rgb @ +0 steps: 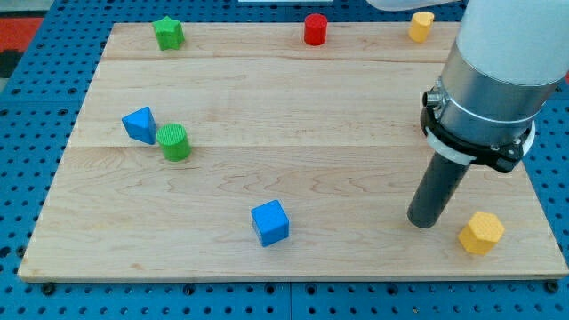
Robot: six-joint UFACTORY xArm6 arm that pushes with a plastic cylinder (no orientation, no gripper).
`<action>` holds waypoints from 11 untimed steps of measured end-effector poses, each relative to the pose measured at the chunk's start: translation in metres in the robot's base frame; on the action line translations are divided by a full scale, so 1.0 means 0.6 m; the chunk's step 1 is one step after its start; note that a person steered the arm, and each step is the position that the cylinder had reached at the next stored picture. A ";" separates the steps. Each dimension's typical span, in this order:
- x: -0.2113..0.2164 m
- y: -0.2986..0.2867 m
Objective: Move the green circle parallel to the left of the cube
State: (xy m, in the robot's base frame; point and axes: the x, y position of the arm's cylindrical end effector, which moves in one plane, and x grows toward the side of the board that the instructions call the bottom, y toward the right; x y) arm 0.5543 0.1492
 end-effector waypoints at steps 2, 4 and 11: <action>0.000 -0.016; 0.000 -0.030; -0.183 -0.256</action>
State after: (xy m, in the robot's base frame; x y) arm 0.4445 -0.0041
